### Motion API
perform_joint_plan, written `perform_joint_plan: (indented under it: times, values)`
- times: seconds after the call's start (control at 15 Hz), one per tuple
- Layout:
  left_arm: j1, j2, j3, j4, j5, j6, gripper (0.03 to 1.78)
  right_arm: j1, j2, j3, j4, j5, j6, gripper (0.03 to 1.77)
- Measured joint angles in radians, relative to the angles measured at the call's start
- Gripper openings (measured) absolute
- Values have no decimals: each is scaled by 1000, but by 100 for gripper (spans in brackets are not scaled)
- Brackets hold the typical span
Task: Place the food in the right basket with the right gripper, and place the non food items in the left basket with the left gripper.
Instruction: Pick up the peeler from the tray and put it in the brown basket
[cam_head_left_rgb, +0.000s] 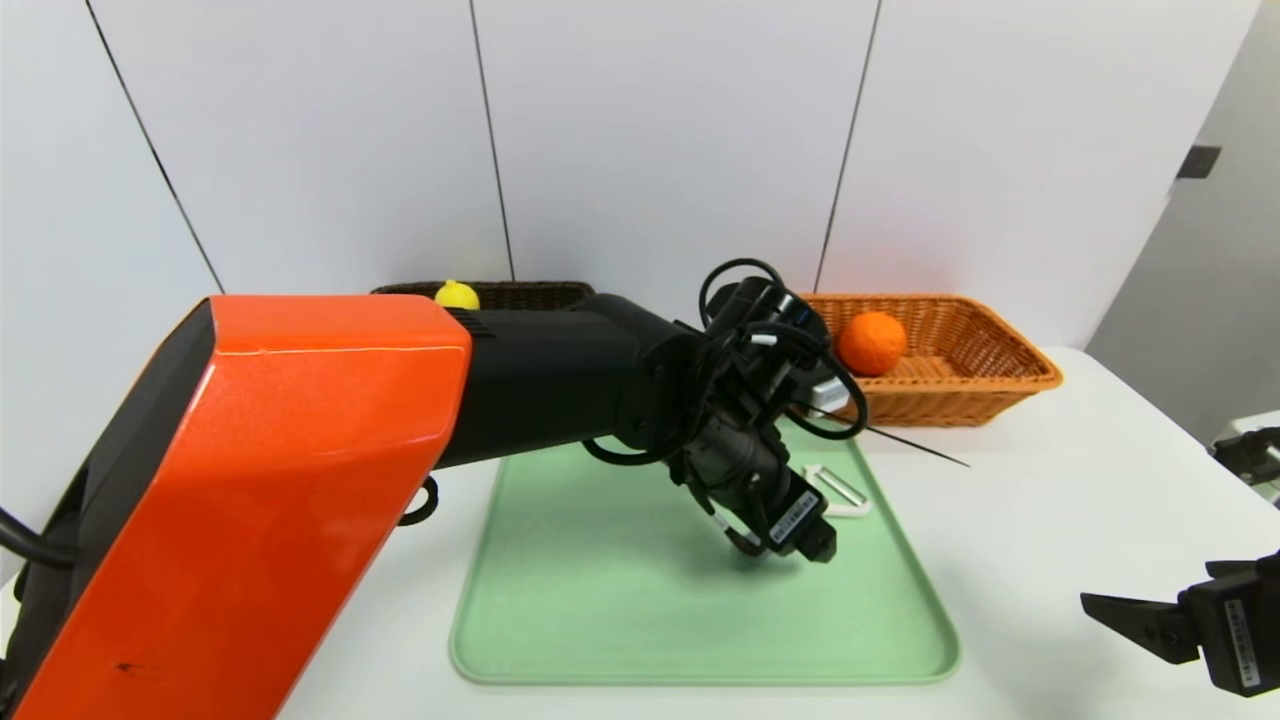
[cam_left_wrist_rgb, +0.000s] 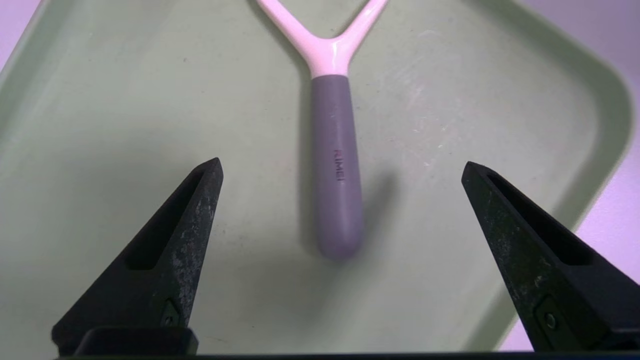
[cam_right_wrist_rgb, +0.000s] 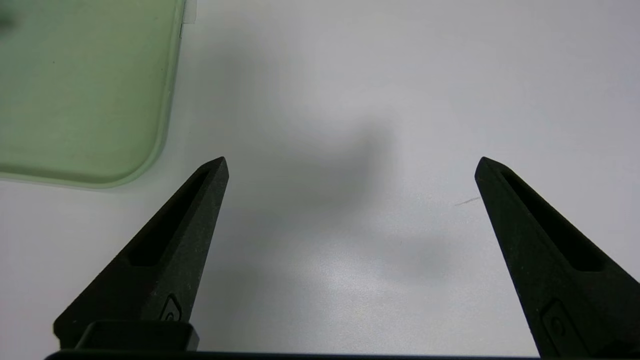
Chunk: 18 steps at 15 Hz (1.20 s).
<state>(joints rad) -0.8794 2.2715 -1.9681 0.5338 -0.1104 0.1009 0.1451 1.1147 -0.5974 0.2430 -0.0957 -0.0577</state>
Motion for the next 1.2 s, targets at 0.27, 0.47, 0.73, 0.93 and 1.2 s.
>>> perform_joint_plan:
  times: [0.27,0.47,0.73,0.93,1.2]
  values:
    - [-1,14,0,-20,0,0,169,0,2,1,0,1,0,171]
    - [-1,22,0,-23,0,6,169,0,3,2,0,1,0,171]
    - [-1,31,0,-25,0,12,169,0,7,-1,-1,1,0,171]
    - [-3,37,0,-22,3,14,169,0,8,-2,-1,1,0,171]
    - [-3,43,0,-23,6,18,169,0,8,-3,-1,1,0,171]
